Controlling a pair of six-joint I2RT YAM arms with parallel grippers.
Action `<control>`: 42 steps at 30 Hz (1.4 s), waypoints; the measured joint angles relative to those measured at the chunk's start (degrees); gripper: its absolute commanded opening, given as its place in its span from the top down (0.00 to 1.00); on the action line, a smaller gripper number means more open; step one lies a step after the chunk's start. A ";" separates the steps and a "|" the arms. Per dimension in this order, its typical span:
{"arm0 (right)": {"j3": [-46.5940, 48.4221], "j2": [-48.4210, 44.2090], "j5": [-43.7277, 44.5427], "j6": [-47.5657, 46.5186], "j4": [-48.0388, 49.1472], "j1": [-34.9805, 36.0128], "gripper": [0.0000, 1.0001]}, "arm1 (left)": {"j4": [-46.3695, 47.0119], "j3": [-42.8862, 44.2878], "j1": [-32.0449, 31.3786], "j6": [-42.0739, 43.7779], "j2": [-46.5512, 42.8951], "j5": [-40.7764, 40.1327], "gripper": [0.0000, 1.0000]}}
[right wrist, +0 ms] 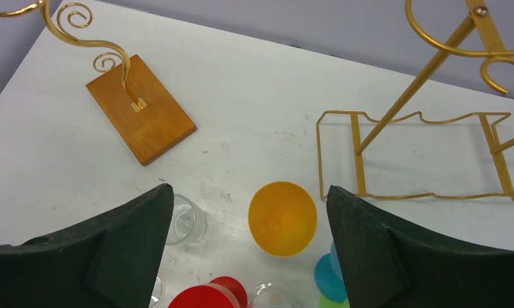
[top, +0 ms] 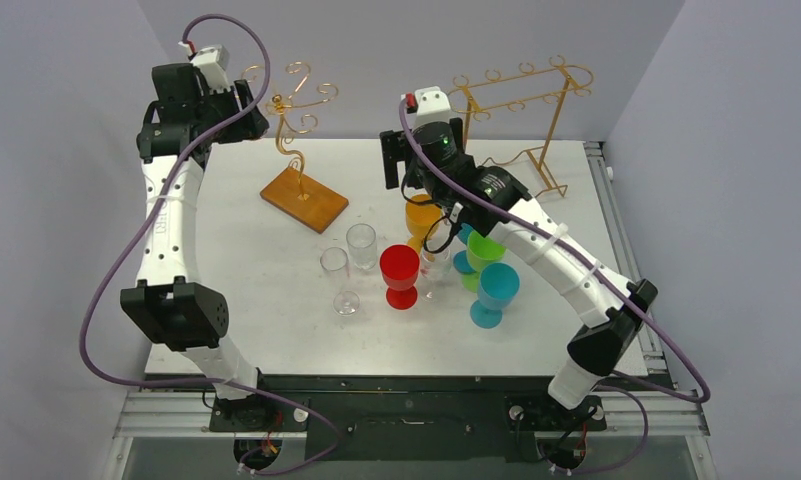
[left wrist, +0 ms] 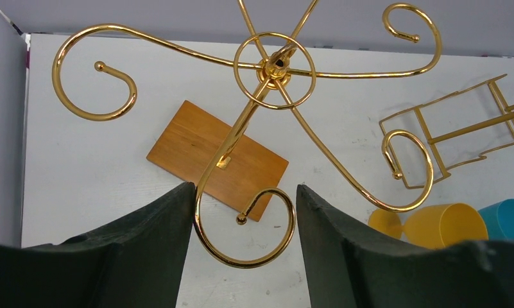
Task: Place the wine glass upside down on the wine glass rack
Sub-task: Move the wine rack to the center of the board.
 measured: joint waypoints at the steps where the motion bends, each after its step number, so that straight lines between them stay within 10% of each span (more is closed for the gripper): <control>1: 1.81 1.36 -0.68 -0.02 -0.57 -0.46 0.17 | 0.28 0.00 0.00 0.13 0.17 -0.04 0.47; 15: 18.05 12.96 -7.67 1.05 -1.42 -2.86 0.18 | 3.37 -1.53 -0.22 -0.98 1.16 1.86 0.94; 28: 24.79 19.87 -13.16 3.39 0.04 -1.70 0.16 | 8.20 -21.03 1.55 -6.27 -13.68 3.37 0.94; 42: 27.67 25.05 -22.80 10.51 9.97 -1.49 0.30 | 7.63 -23.28 1.81 -11.10 -16.20 6.34 0.96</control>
